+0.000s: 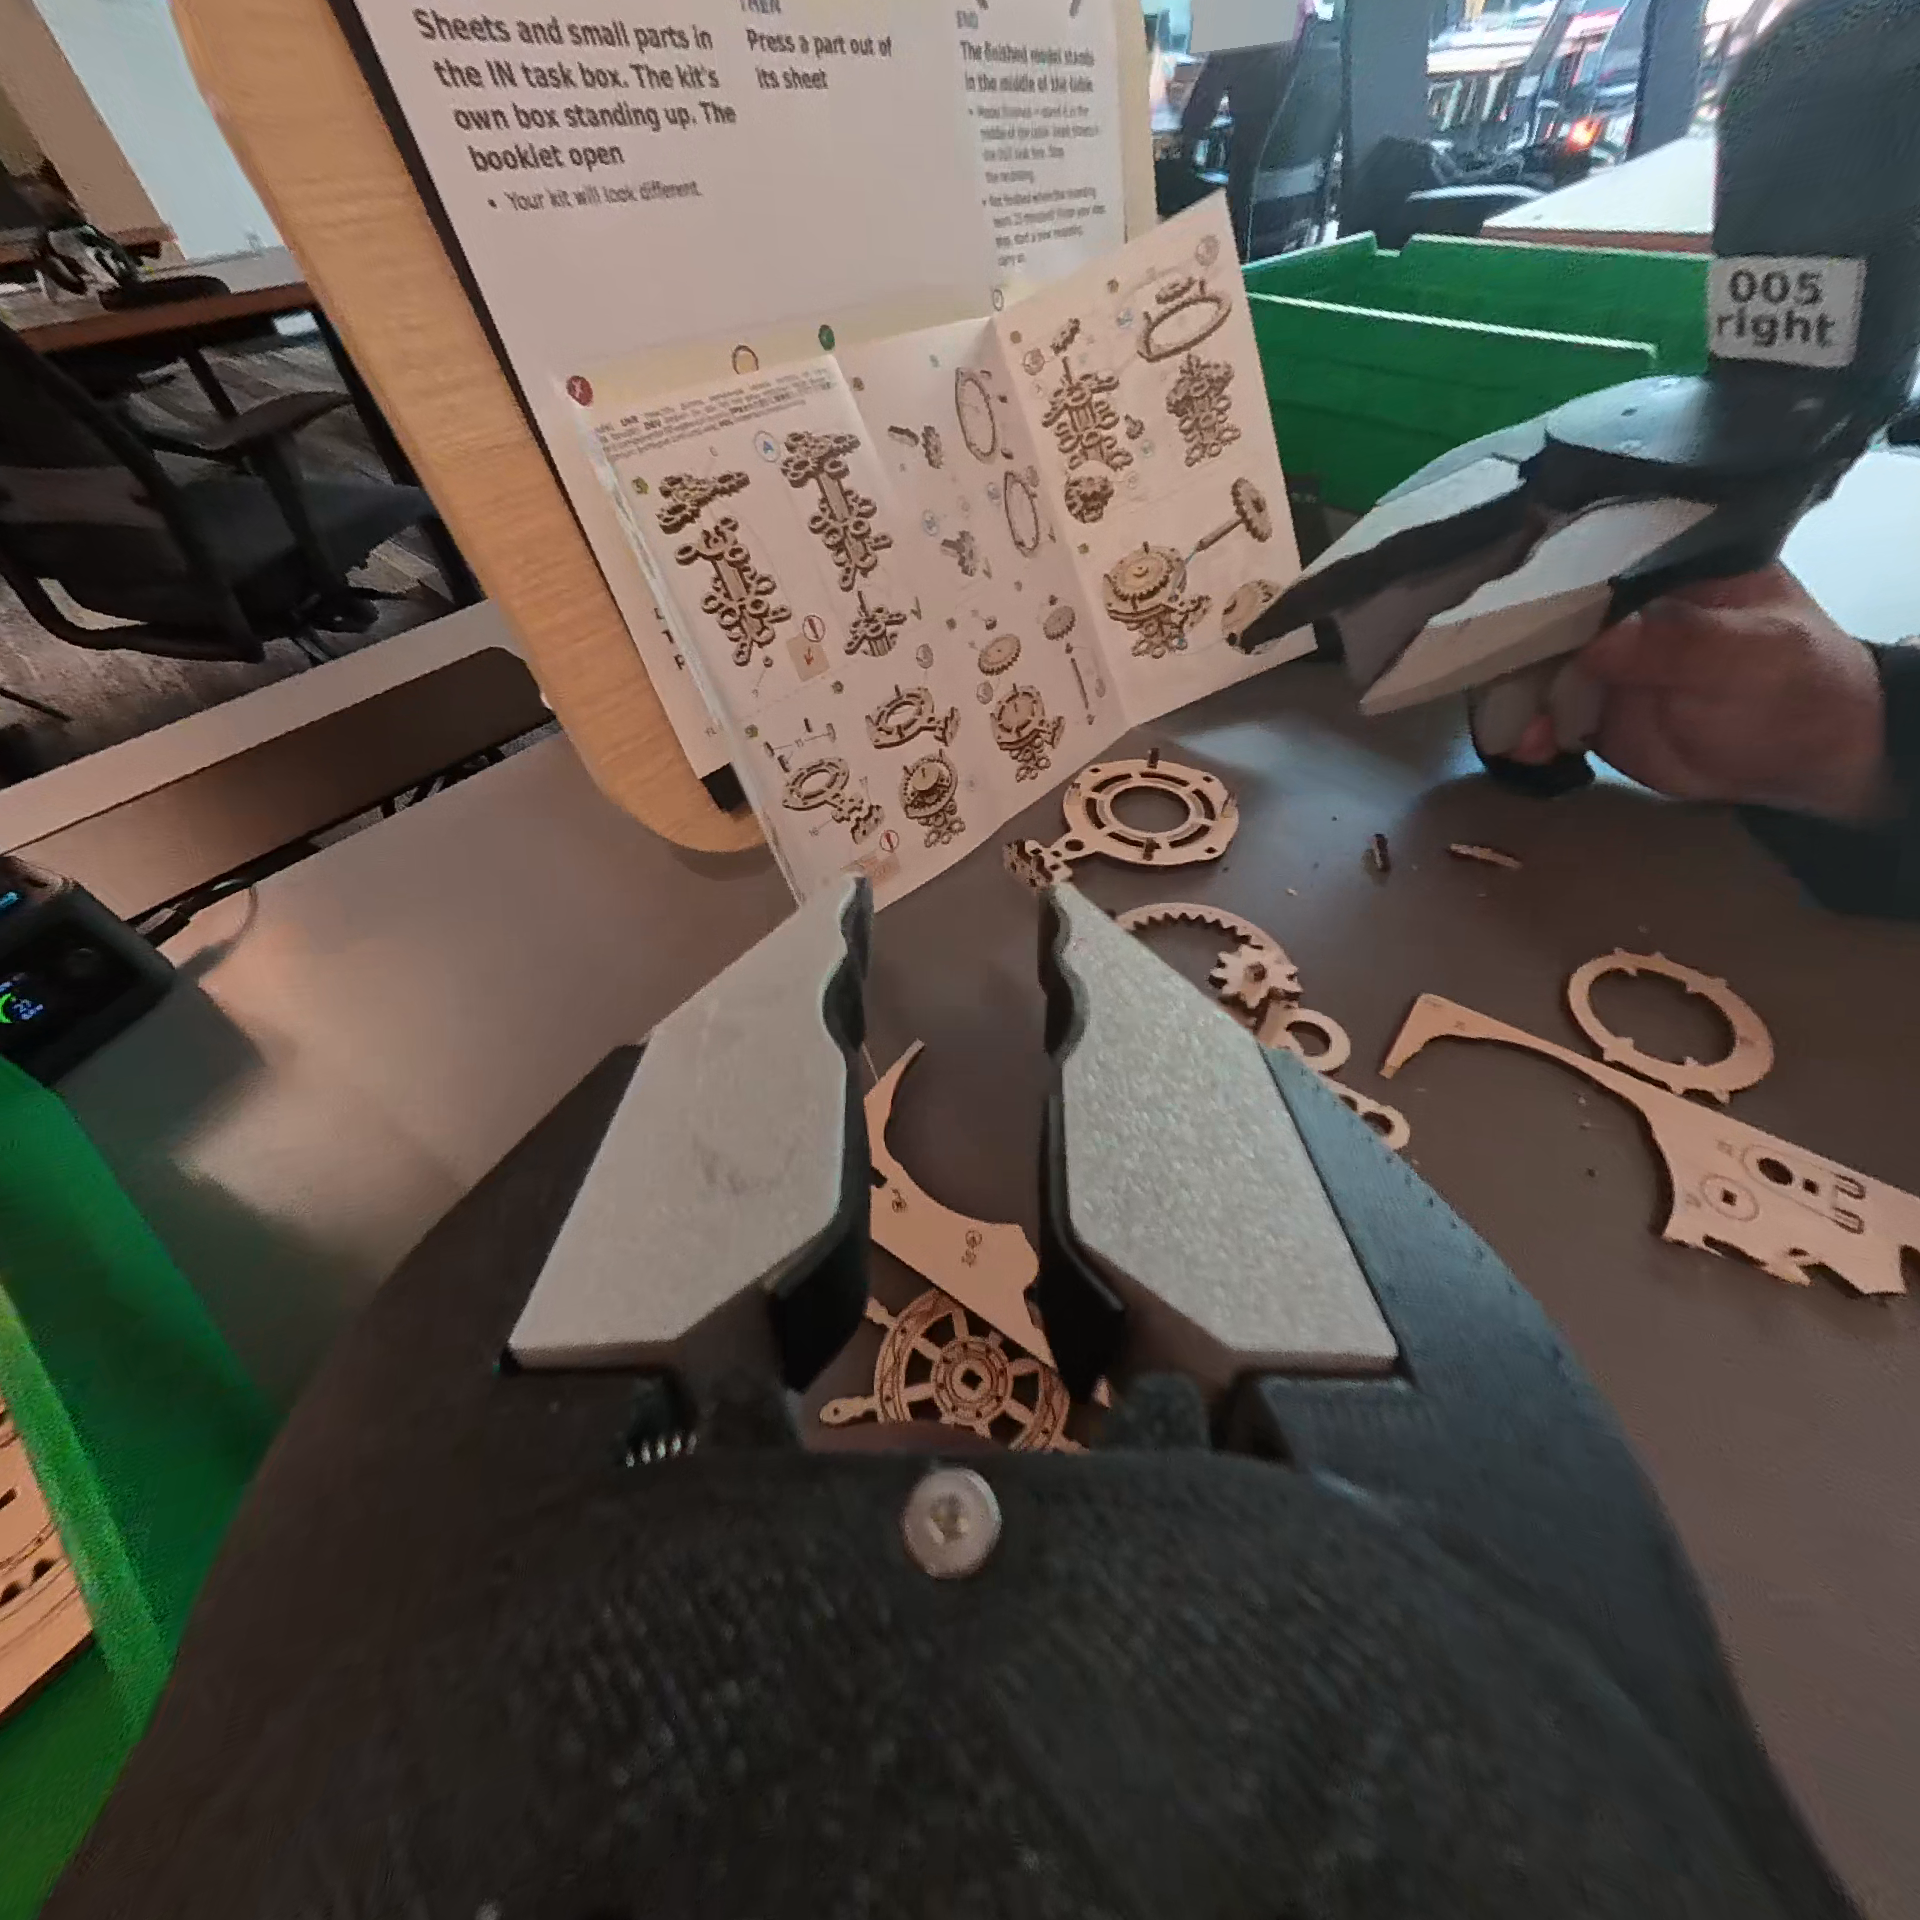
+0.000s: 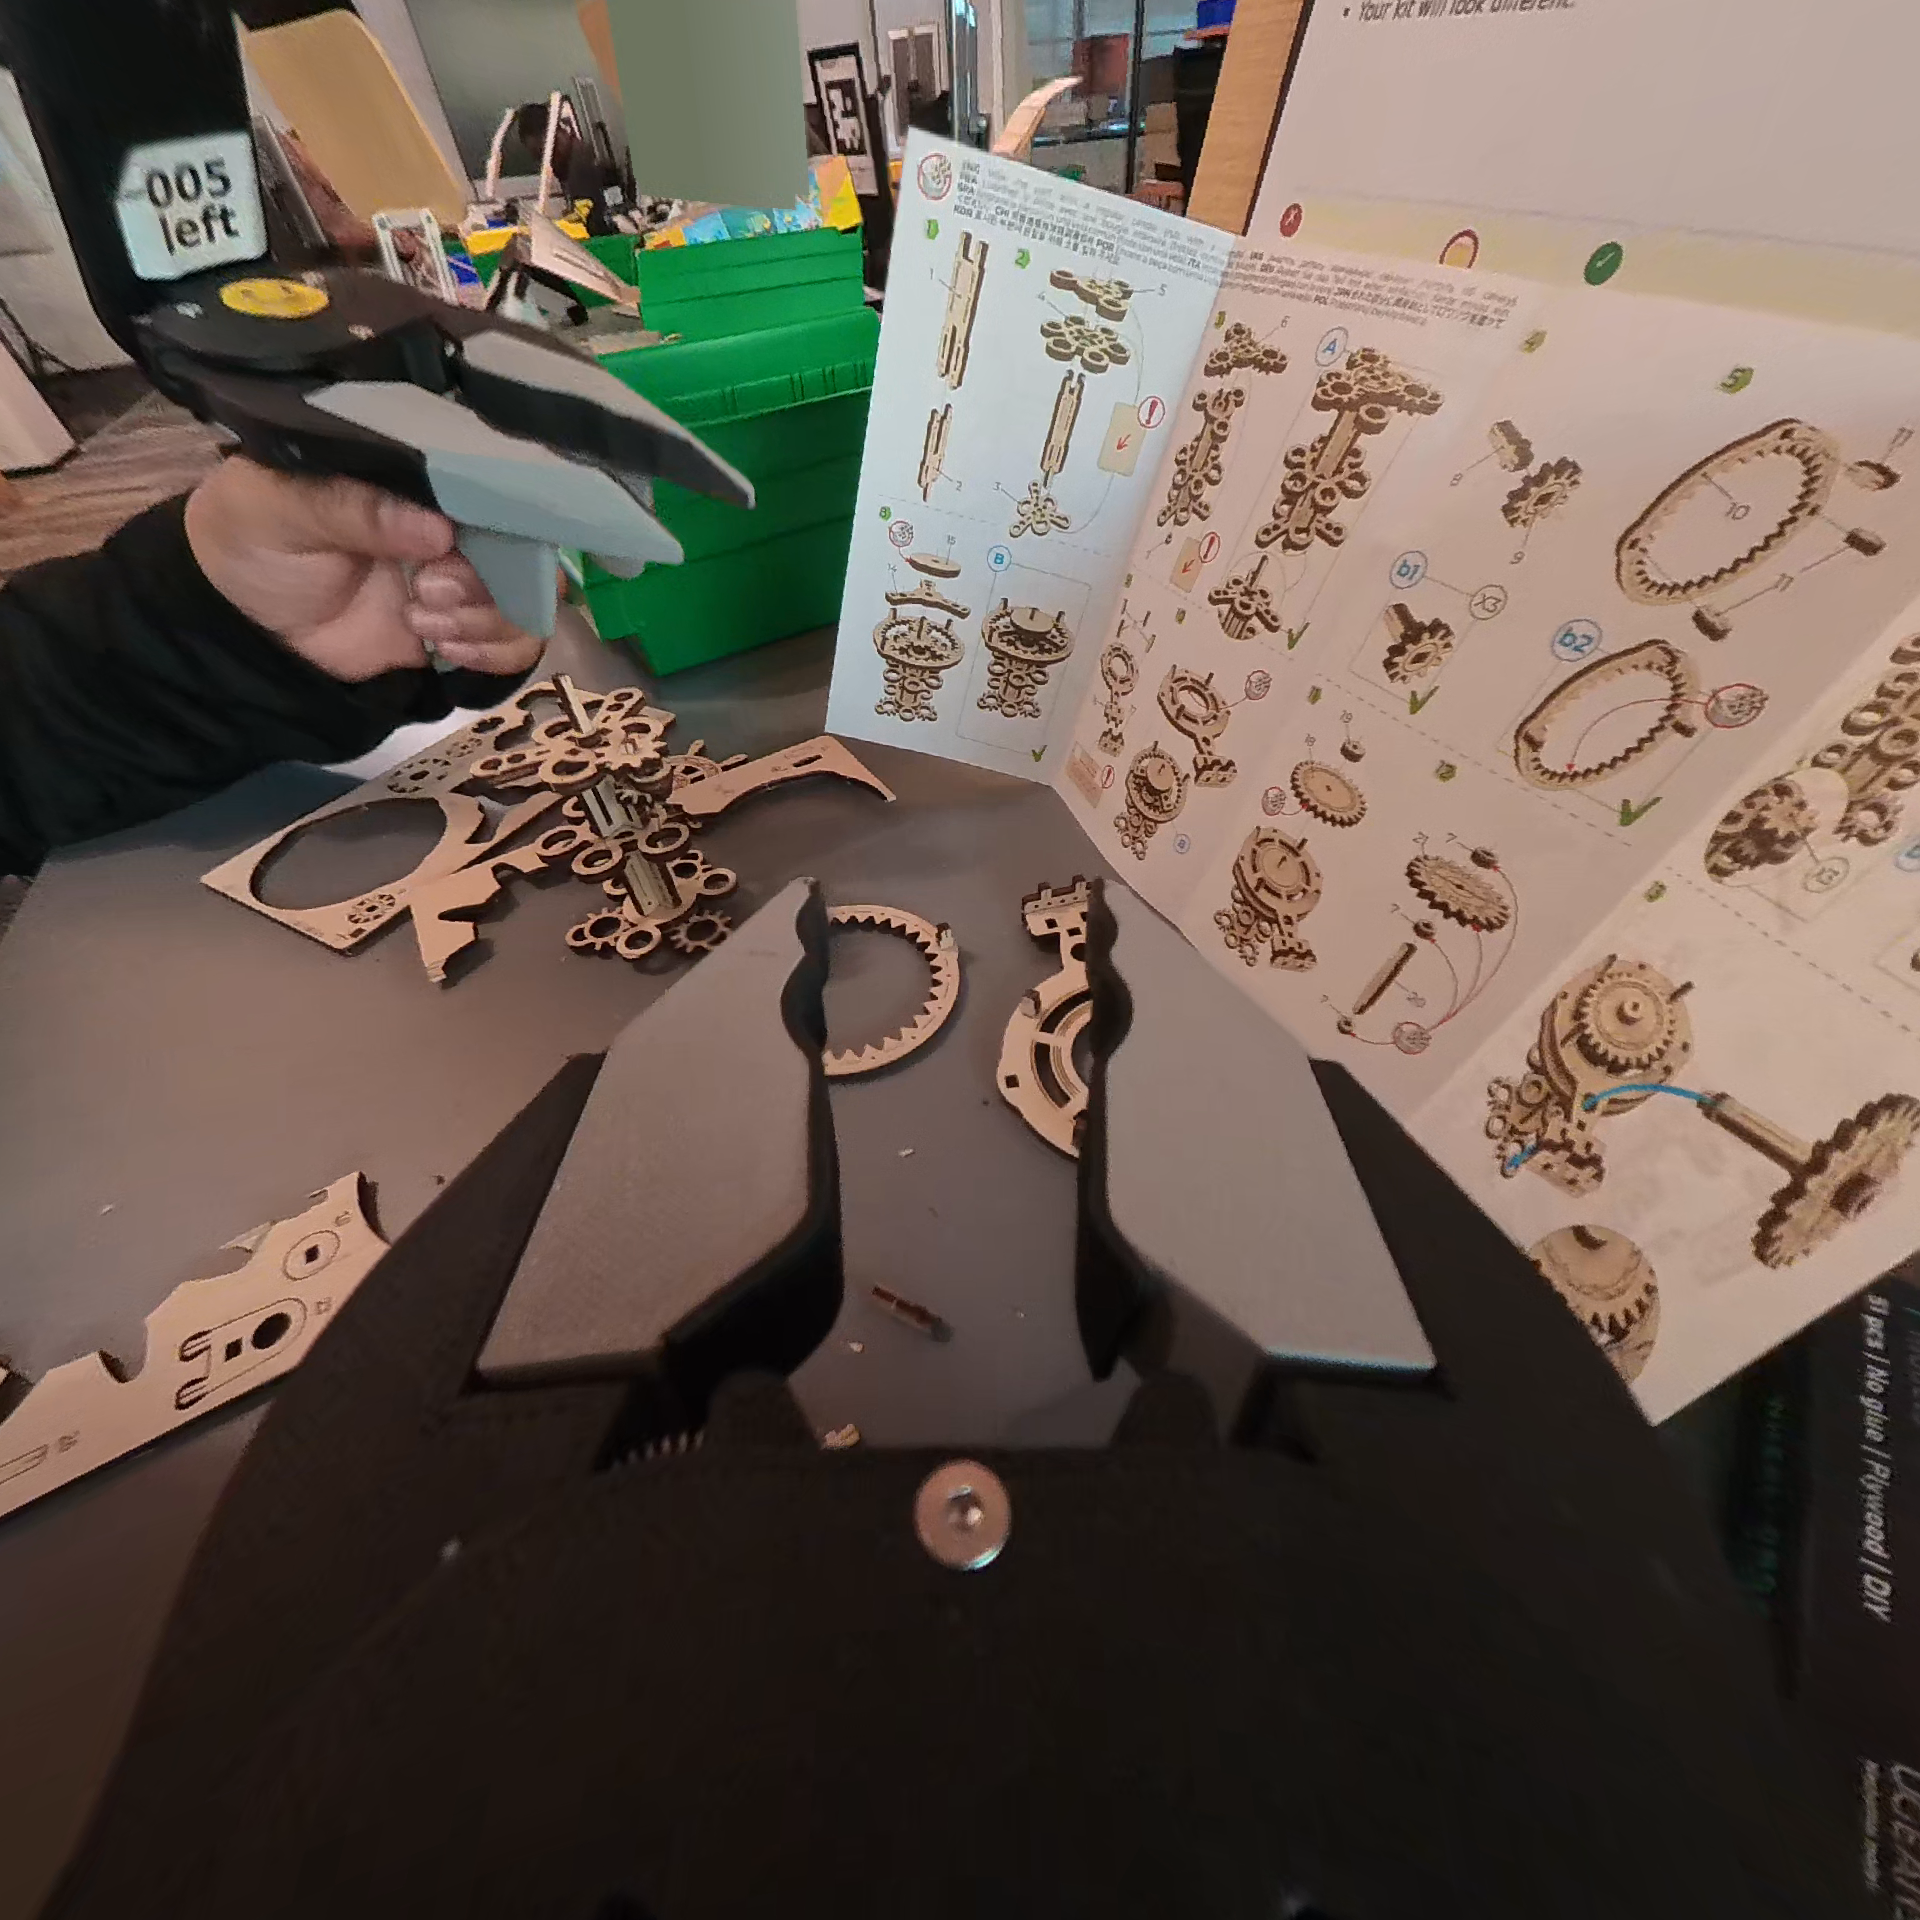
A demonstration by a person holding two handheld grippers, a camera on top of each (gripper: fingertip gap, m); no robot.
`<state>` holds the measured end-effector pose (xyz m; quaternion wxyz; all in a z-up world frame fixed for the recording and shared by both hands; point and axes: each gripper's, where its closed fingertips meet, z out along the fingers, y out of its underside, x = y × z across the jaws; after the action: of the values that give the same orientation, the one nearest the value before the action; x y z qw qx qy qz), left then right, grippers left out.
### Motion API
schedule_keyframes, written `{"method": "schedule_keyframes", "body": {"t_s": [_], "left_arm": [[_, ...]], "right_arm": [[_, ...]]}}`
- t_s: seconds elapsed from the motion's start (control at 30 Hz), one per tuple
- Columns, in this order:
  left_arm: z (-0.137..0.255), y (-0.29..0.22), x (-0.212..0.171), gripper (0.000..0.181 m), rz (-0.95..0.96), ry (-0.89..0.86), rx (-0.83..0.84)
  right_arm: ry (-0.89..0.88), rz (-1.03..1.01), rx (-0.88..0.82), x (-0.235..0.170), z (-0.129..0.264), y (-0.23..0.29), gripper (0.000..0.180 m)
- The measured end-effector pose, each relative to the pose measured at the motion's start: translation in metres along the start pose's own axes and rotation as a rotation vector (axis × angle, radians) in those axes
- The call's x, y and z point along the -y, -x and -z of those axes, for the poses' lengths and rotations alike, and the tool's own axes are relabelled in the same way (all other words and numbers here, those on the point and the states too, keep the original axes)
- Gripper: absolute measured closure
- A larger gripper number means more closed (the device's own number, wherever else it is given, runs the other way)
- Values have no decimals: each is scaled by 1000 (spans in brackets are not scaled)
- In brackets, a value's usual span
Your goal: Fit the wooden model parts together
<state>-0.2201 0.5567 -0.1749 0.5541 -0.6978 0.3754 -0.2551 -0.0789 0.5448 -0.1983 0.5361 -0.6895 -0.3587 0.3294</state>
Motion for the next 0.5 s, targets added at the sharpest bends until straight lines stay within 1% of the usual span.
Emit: {"method": "schedule_keyframes", "body": {"t_s": [0.3,0.5], "left_arm": [[0,-13,-8,153,-44,37,-34],[4,-8,-7,153,-16,37,-32]], "right_arm": [[-36,-58,28,3,6,2,132],[-43,-70,49,4,6,7,134]]}}
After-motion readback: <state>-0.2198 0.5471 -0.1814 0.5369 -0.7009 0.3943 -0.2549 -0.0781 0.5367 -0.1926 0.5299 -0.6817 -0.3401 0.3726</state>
